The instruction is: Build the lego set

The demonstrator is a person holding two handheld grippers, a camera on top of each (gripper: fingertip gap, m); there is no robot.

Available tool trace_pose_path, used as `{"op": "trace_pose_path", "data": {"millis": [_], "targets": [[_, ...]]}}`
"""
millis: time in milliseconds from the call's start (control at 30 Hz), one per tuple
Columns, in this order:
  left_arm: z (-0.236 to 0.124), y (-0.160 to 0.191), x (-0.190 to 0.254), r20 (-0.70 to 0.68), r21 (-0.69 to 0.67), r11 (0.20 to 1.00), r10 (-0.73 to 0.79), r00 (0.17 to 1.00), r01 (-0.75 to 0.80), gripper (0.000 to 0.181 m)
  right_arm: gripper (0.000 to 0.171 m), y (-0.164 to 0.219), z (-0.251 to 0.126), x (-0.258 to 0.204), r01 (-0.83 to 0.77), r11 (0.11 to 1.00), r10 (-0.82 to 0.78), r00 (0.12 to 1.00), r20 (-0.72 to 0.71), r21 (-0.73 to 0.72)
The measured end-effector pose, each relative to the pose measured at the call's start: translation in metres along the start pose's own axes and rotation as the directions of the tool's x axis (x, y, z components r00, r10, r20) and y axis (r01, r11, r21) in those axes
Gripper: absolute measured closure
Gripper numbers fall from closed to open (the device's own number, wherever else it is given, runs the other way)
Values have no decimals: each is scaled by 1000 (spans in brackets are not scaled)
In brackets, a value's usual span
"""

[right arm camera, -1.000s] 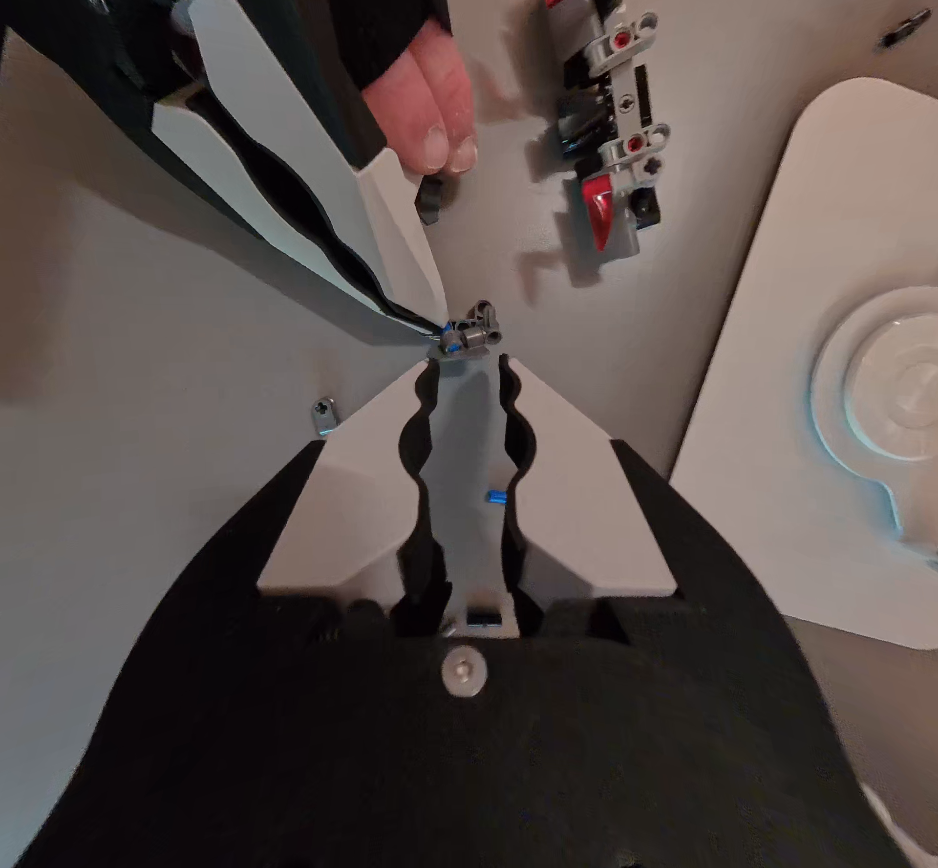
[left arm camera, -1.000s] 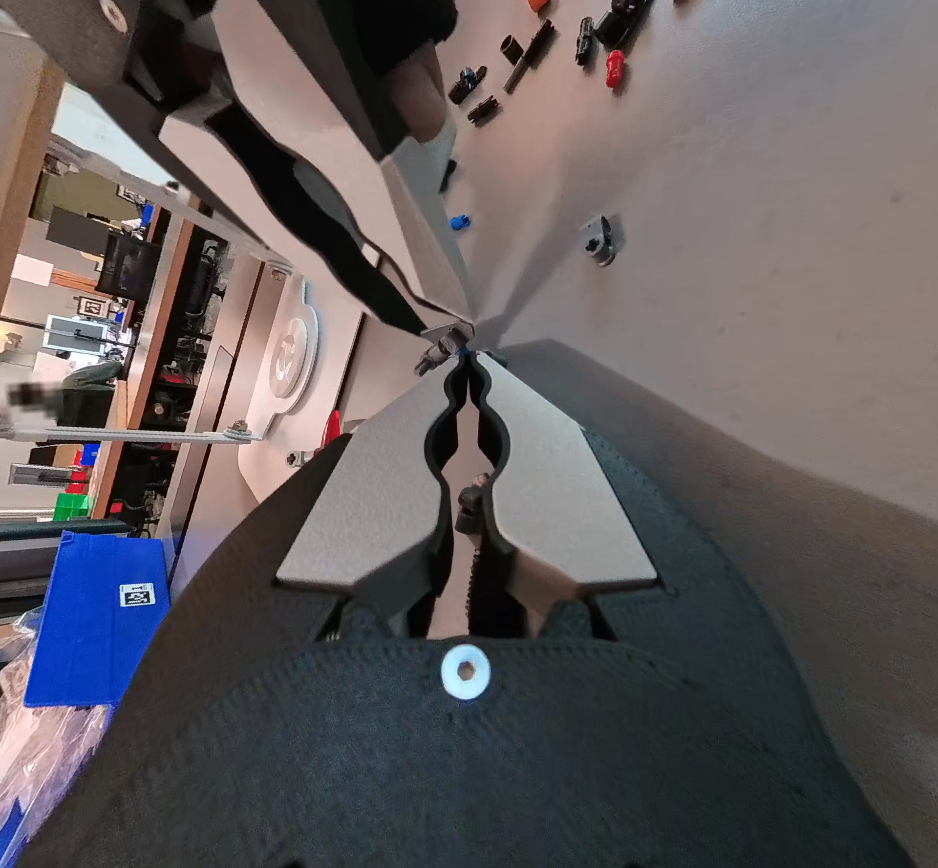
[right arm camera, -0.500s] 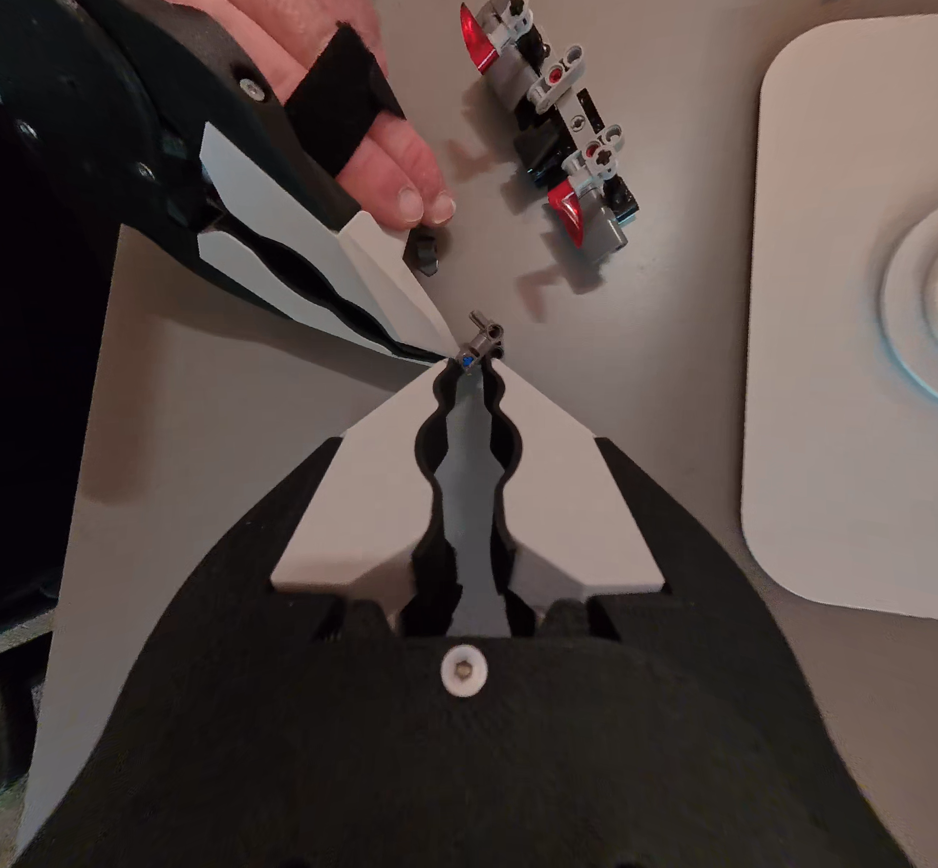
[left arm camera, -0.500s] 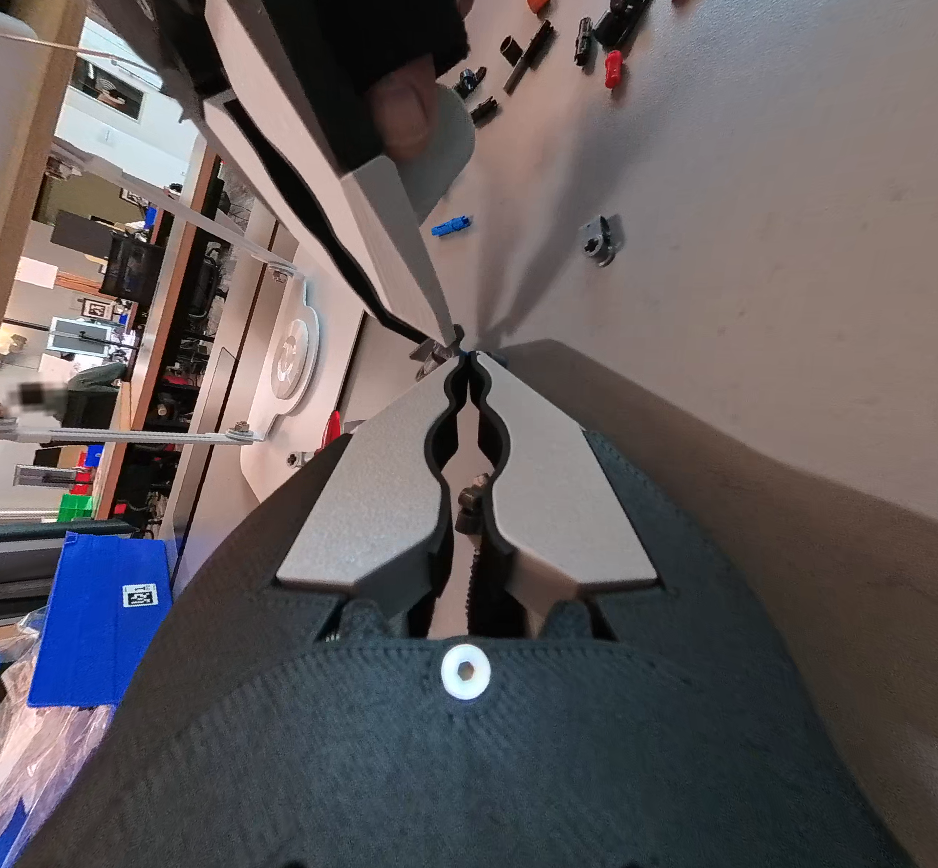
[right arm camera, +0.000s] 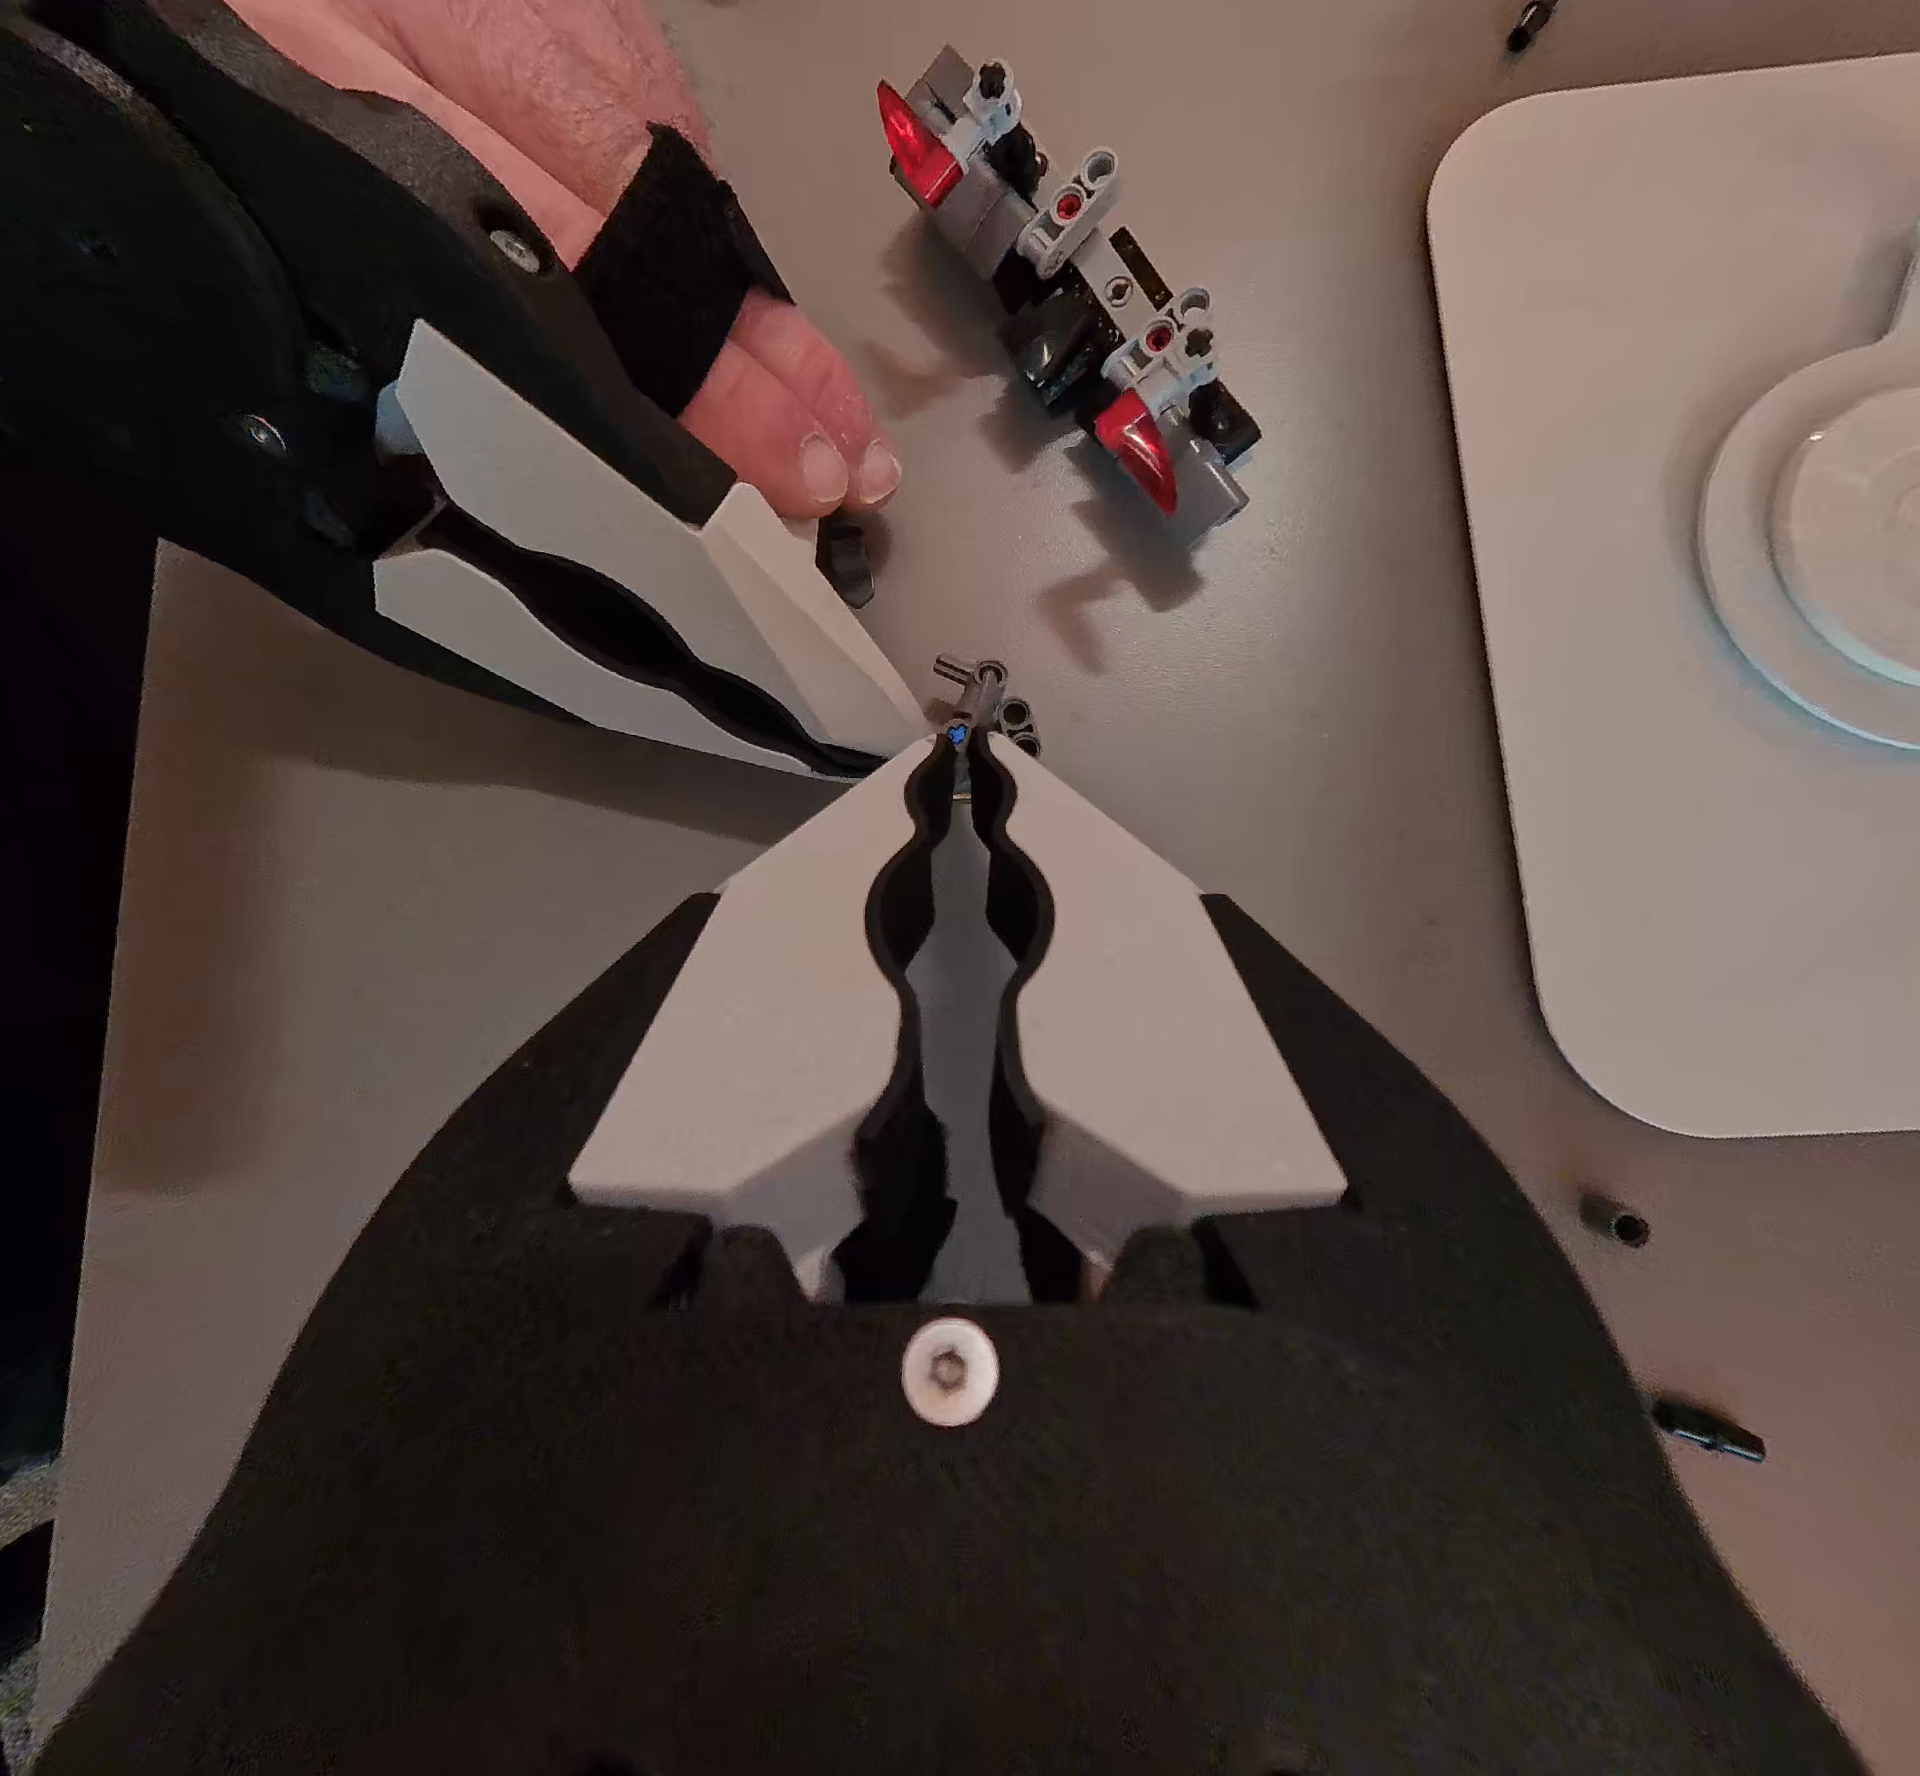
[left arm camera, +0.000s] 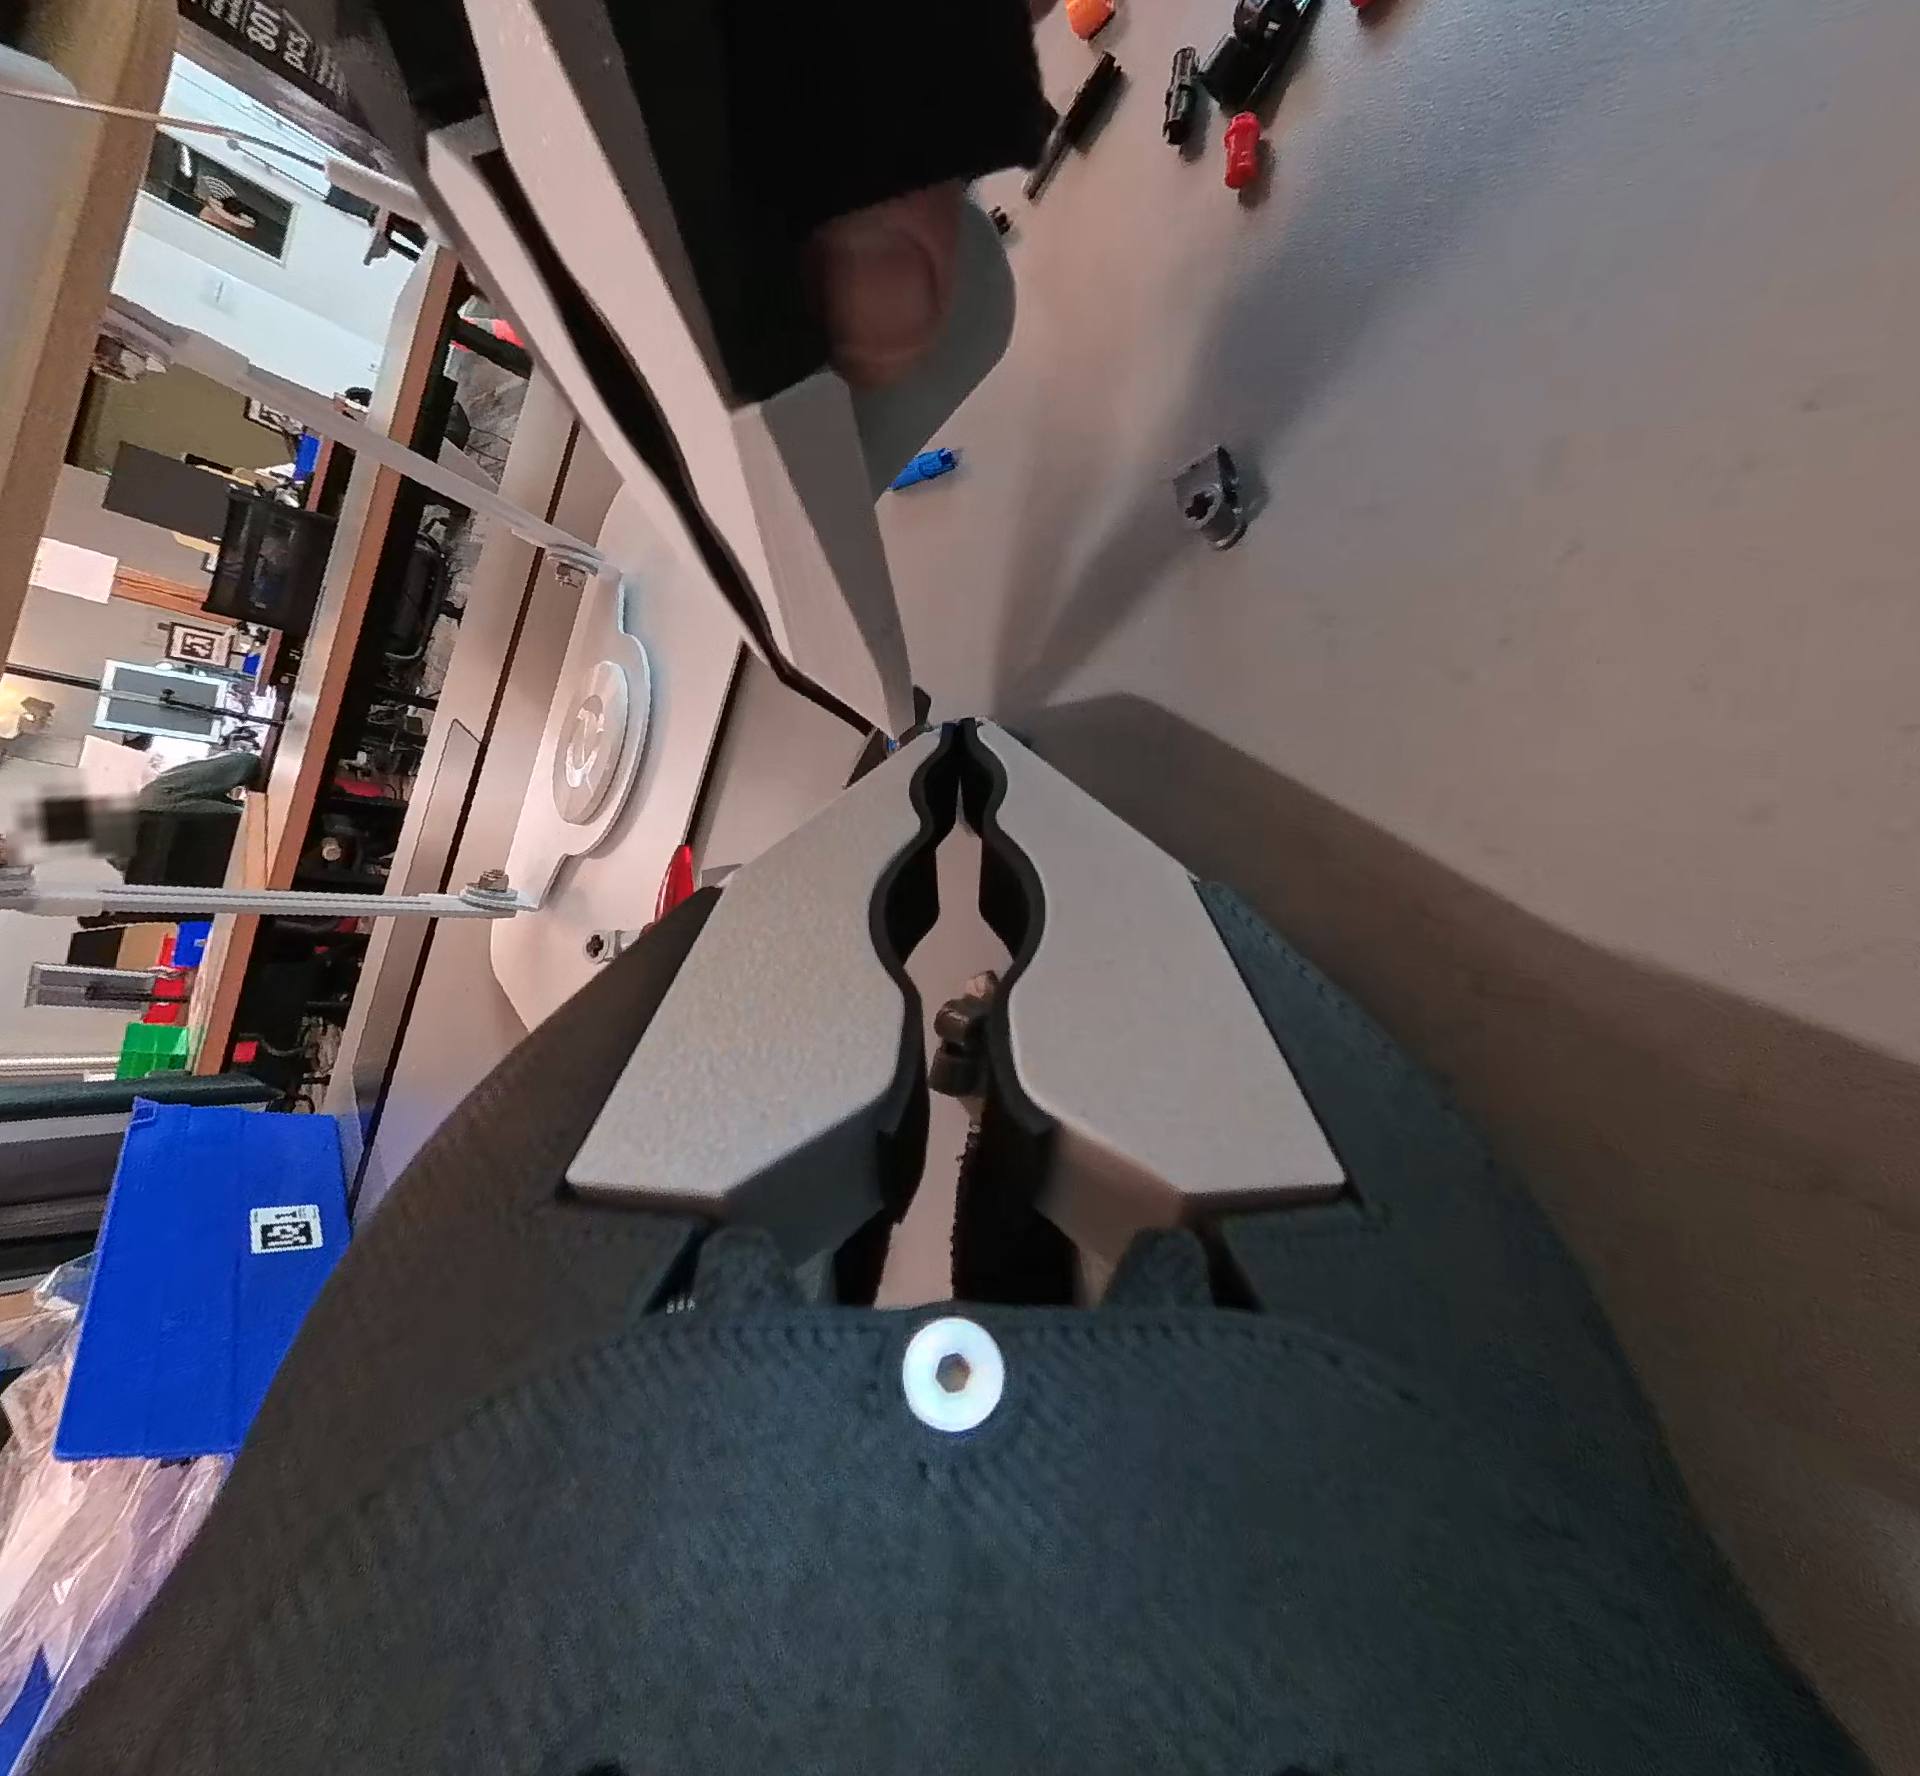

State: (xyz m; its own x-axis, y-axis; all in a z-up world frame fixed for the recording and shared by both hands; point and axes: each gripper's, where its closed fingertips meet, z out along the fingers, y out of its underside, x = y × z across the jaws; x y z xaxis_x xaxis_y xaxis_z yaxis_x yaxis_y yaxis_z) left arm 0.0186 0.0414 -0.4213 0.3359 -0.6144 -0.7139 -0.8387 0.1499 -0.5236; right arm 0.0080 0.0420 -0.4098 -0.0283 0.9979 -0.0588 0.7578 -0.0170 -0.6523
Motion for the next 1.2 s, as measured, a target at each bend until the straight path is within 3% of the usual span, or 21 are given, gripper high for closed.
{"op": "trace_pose_path", "data": {"millis": [267,1200], "targets": [[1,-2,1,1,4,1000,8,1000,-8,181,171,1,-2,-1,-17,997,17,1000,4,76],[4,-3,1,-32,5,1000,-17,999,17,181,171,5,-2,3,-30,992,30,1000,8,126]]}}
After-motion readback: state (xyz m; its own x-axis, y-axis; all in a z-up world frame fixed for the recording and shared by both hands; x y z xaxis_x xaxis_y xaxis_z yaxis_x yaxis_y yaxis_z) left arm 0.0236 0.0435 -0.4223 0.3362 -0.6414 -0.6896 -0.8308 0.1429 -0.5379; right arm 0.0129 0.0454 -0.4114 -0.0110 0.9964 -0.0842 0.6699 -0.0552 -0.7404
